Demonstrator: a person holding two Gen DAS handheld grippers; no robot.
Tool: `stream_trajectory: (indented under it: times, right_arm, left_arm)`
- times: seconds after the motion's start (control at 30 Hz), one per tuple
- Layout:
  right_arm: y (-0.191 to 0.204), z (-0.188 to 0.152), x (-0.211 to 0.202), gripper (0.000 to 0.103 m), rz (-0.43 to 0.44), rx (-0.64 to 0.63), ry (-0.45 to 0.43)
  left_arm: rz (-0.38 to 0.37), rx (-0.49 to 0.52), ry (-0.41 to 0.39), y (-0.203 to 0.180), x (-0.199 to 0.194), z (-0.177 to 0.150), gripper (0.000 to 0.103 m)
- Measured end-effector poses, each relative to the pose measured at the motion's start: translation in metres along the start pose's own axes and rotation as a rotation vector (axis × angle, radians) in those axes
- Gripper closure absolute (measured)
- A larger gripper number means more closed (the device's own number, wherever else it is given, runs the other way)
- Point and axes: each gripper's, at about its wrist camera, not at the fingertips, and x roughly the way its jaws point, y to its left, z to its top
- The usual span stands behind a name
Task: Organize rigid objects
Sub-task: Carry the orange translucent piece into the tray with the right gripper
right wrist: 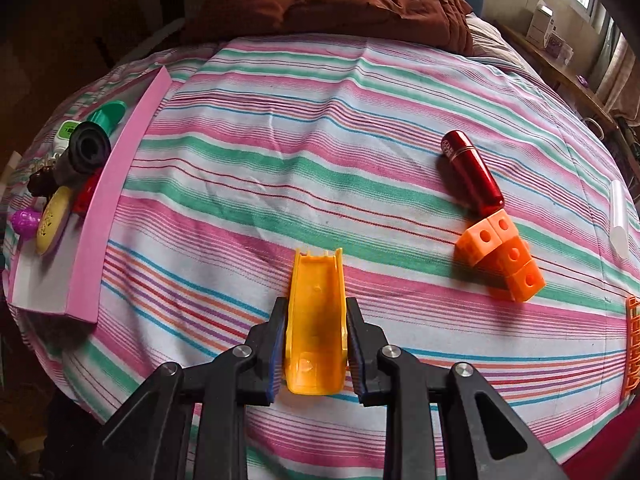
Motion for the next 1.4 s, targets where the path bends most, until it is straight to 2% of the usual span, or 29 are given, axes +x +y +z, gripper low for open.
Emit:
stream_trajectory:
  times: [0.33, 0.53, 0.73, 0.83, 1.0, 1.2, 1.4]
  right_arm:
    - [0.014, -0.004, -0.002, 0.077, 0.036, -0.012, -0.004]
    - [0.02, 0.0, -0.007, 0.077, 0.099, 0.016, -0.002]
    - [0.053, 0.009, -0.026, 0.077, 0.147, -0.052, -0.048]
    - [0.072, 0.017, -0.038, 0.077, 0.216, -0.077, -0.067]
    - [0.117, 0.027, -0.05, 0.077, 0.269, -0.166, -0.094]
    - [0.164, 0.03, -0.03, 0.077, 0.269, -0.267, -0.056]
    - [0.179, 0.03, -0.005, 0.077, 0.221, -0.313, -0.017]
  left_arm:
    - [0.013, -0.02, 0.0, 0.012, -0.002, -0.003, 0.058]
    - [0.028, -0.04, 0.005, 0.021, -0.002, -0.004, 0.058]
    - [0.04, -0.06, 0.005, 0.031, -0.002, -0.005, 0.058]
    - [0.042, -0.07, 0.006, 0.034, -0.002, -0.006, 0.058]
    - [0.038, -0.076, 0.009, 0.037, -0.002, -0.006, 0.058]
    - [0.04, -0.084, 0.008, 0.041, -0.004, -0.007, 0.058]
    - [0.044, -0.096, 0.017, 0.046, -0.002, -0.009, 0.058]
